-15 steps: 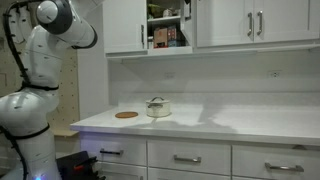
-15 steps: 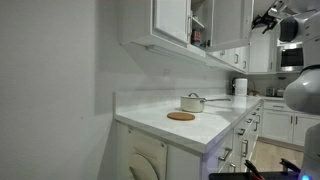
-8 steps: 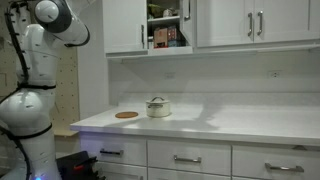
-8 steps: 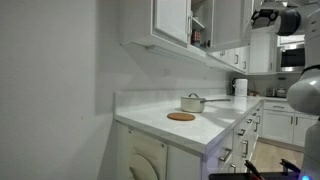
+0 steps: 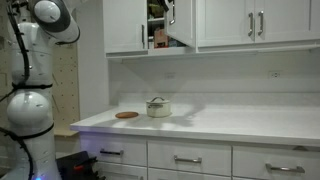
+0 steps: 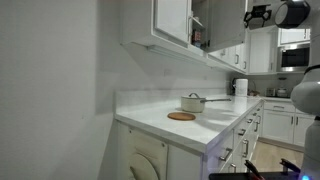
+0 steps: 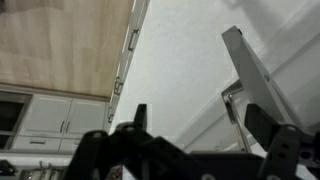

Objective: Open the top right cupboard door

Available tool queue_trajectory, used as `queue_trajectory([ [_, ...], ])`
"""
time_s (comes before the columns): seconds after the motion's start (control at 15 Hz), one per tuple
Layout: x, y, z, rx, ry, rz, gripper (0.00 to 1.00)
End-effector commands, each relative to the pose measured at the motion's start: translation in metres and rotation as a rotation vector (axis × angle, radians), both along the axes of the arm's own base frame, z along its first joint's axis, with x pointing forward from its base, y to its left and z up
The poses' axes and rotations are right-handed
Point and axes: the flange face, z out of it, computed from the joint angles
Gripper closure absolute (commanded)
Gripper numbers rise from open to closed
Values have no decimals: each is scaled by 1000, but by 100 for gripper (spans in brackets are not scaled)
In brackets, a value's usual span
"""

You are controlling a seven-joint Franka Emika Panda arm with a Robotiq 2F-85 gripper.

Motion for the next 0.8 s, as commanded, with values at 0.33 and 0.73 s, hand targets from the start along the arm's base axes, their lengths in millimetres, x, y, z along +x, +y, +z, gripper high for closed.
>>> queue_trajectory([
  [0.33, 13, 49, -39, 30, 179, 120, 0],
  [0.73, -1, 51, -44, 42, 259, 165, 0],
])
